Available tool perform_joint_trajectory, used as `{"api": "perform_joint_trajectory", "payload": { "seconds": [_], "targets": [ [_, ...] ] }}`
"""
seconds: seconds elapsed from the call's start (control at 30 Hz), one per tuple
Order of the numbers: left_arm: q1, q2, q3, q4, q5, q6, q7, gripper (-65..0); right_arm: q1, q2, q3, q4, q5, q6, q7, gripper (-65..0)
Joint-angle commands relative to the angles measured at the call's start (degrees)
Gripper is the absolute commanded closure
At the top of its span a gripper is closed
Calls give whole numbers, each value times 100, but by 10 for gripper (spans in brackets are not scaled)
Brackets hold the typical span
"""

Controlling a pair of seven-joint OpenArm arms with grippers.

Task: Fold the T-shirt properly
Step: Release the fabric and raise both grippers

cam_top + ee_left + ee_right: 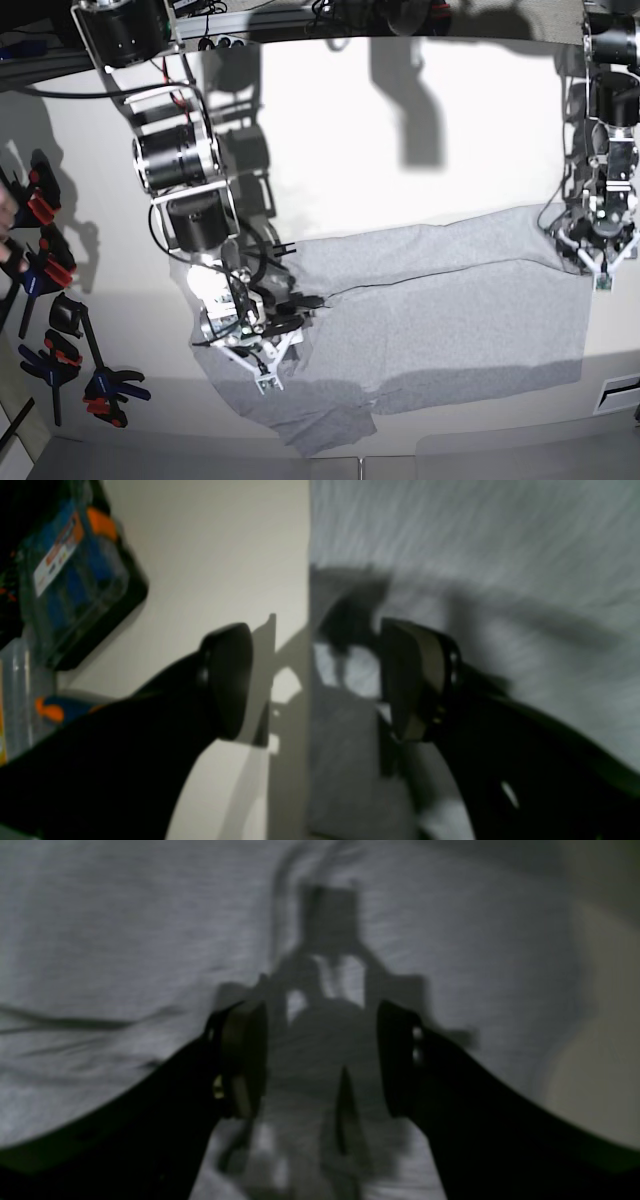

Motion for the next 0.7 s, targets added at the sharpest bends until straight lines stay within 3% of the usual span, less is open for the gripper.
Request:
{"api": "perform_joint_trajectory", "payload": {
  "seconds": [0.0, 0.1, 0.17, 0.33, 0.5, 0.67],
  "targets": [
    [-136, -109, -48, 291, -50, 48, -129, -387, 129, 103, 11, 144, 20, 24, 153, -325],
    [-116, -109, -48, 671, -367, 50, -155, -387, -111, 212, 11, 160, -57, 20, 308, -325],
    [-201, -83, -48, 697, -723, 46, 160, -387, -249, 304, 11, 160, -55, 20, 369, -325],
    [-216, -13, -157, 695, -935, 48, 782, -387, -555, 505, 11, 160, -55, 22, 522, -325],
    [-195, 339, -1246, 695, -1456, 39, 1246, -386, -813, 619, 11, 160, -55, 31, 540, -325],
    [-9, 680, -1912, 695, -1768, -697, 1786, -382, -1008, 645, 103, 160, -55, 28, 599, -325]
  ]
}}
